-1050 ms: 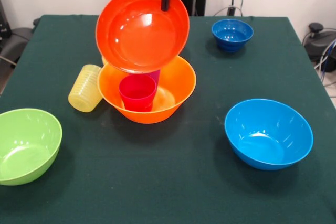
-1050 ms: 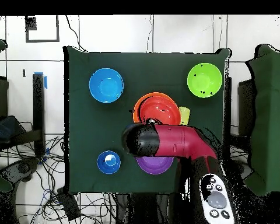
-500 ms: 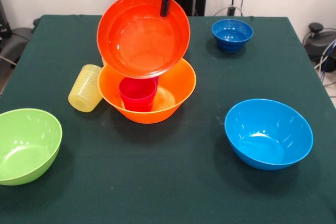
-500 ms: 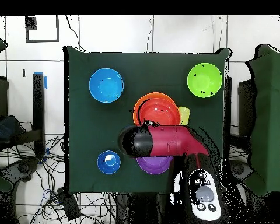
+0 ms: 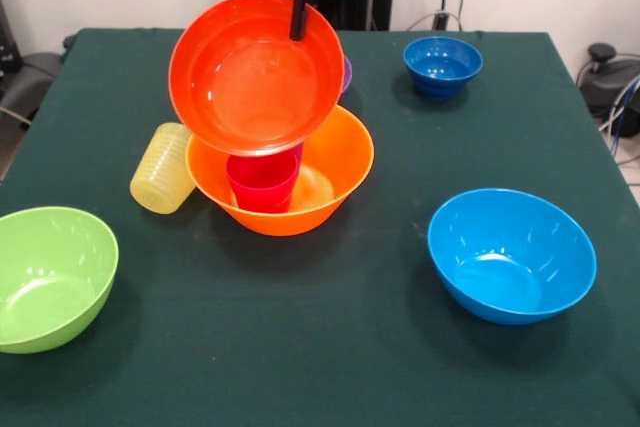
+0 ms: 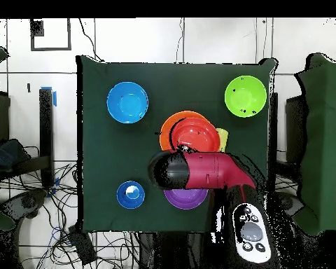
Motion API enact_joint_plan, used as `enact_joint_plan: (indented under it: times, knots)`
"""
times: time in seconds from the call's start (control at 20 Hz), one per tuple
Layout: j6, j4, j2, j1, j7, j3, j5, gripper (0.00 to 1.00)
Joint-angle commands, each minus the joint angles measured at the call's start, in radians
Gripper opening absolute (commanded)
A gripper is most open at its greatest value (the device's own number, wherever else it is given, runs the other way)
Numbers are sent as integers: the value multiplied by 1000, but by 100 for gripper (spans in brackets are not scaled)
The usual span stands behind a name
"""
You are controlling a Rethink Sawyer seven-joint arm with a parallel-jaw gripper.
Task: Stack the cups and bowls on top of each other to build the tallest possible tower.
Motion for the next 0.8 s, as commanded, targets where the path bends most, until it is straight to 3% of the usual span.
enact_joint_plan:
  times: [0.05, 0.35, 0.8]
  knots:
    - [57, 2, 25, 14, 219, 14, 46, 0]
    - [2, 10, 24, 54, 239, -15, 33, 0]
    - [-179, 18, 53, 78, 248, -24, -8, 0]
